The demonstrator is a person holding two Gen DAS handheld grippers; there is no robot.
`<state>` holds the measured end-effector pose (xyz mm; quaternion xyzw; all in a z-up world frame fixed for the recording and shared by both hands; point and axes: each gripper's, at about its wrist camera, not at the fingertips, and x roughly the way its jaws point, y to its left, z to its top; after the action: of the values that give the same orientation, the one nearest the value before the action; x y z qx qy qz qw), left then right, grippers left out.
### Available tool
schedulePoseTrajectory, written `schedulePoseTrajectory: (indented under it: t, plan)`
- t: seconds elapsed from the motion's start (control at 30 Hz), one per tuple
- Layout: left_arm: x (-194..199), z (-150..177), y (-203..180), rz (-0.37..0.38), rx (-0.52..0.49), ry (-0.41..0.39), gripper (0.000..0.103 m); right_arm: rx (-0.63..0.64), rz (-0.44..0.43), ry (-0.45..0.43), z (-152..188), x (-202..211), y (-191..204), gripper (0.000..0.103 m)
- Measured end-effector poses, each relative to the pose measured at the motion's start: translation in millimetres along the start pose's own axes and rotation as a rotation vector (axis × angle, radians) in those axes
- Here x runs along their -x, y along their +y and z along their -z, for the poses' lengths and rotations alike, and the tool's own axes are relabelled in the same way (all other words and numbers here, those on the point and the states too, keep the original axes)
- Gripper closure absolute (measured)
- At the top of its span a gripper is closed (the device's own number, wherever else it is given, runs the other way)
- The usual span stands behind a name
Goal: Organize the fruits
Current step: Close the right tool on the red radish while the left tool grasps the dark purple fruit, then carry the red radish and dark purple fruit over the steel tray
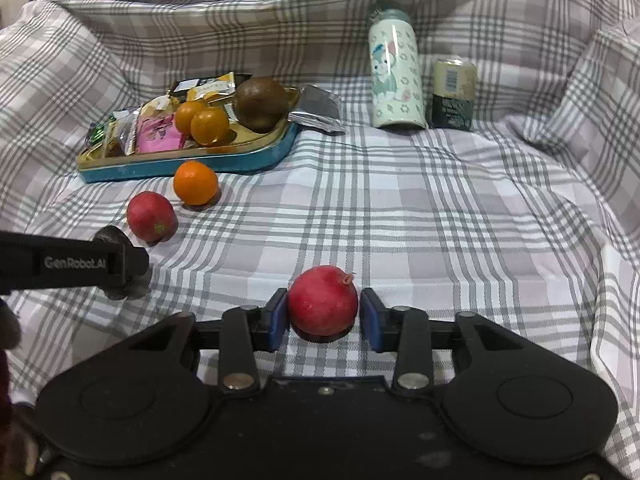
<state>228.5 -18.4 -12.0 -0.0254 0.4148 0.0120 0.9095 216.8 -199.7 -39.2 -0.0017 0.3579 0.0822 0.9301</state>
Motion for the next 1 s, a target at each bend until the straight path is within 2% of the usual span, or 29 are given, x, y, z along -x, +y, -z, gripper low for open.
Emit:
schedulePoseTrajectory:
  t: [0.17,0.33,0.57,0.77,1.0]
  plan:
    - [14.1,3.7,2.3,-0.002,0.006,0.001,0.051,0.015,0.006,-0.017,2.9,1.9,1.5,0.066]
    - [32.3,9.7,5.7,-0.001,0.010,-0.007,0.051,-0.031,-0.022,-0.022,5.1,8.4,-6.0,0.066]
    - [67.8,28.3,20.6,0.004,0.029,-0.012,0.051,-0.041,-0.023,-0.064,8.9,28.0,-10.6,0.066]
    - [99.5,47.9,33.3,0.003,0.030,-0.012,0.051,-0.082,-0.050,-0.097,14.5,65.9,-11.6,0.066]
    - [121.6,69.1,42.3,0.026,0.062,0.024,0.051,-0.059,-0.096,-0.097,42.3,123.6,-5.4,0.066]
